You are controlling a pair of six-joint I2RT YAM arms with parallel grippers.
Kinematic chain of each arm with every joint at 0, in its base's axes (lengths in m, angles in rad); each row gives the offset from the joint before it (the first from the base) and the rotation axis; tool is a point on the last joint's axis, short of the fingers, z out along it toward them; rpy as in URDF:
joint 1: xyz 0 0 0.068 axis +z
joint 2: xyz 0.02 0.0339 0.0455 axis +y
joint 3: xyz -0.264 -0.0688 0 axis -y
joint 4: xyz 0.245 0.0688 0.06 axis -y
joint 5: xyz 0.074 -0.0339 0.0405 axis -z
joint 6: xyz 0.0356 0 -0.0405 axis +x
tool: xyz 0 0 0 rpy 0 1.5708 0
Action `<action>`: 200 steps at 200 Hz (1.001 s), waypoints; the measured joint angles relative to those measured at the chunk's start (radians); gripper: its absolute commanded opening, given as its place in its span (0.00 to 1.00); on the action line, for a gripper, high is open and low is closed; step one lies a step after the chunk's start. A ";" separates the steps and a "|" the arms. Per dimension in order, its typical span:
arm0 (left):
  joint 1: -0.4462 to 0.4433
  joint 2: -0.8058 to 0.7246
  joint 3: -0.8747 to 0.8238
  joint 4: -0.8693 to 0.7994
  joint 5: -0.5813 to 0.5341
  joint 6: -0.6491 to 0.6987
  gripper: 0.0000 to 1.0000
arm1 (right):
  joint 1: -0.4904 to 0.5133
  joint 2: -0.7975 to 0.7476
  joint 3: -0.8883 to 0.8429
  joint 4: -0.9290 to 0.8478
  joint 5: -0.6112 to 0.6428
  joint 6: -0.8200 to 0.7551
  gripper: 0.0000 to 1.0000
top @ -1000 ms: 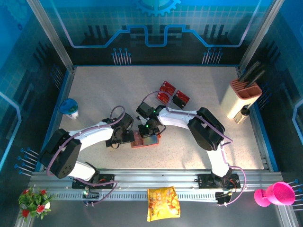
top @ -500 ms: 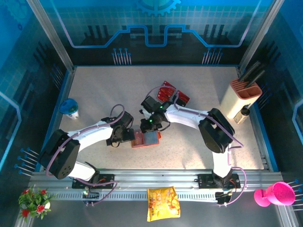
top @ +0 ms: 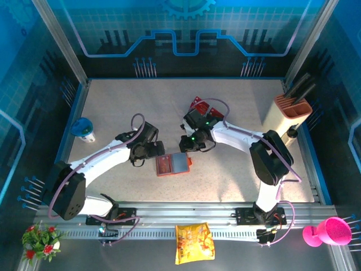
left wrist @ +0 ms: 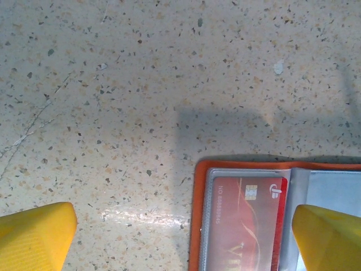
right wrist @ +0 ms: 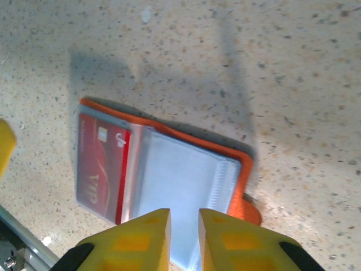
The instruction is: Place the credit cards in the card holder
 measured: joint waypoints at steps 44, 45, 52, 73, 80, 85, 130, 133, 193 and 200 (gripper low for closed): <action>-0.058 0.005 0.014 0.002 0.003 -0.025 0.99 | -0.032 -0.005 -0.034 0.011 -0.001 -0.015 0.20; -0.059 0.005 0.015 0.002 0.003 -0.025 0.99 | -0.032 -0.005 -0.034 0.011 0.000 -0.016 0.20; -0.074 0.012 0.018 0.006 0.005 -0.028 0.99 | -0.033 -0.005 -0.035 0.011 -0.001 -0.018 0.20; -0.116 0.049 0.035 0.016 0.008 -0.046 0.99 | -0.033 -0.005 -0.035 0.014 -0.004 -0.026 0.19; -0.131 0.066 0.041 0.021 0.008 -0.051 0.99 | -0.033 -0.005 -0.035 0.015 -0.004 -0.027 0.19; -0.139 0.075 0.044 0.024 0.008 -0.053 0.99 | -0.033 -0.005 -0.036 0.016 -0.004 -0.027 0.19; -0.199 0.140 0.049 0.053 0.008 -0.075 0.99 | -0.033 -0.004 -0.045 0.022 -0.016 -0.038 0.13; -0.202 0.144 0.049 0.053 0.008 -0.076 0.99 | -0.033 -0.004 -0.045 0.022 -0.019 -0.038 0.13; -0.213 0.158 0.046 0.059 -0.004 -0.077 0.99 | -0.019 0.057 -0.035 0.021 -0.031 -0.042 0.10; -0.214 0.158 0.045 0.059 -0.004 -0.077 0.99 | -0.014 0.065 -0.031 0.021 -0.031 -0.042 0.10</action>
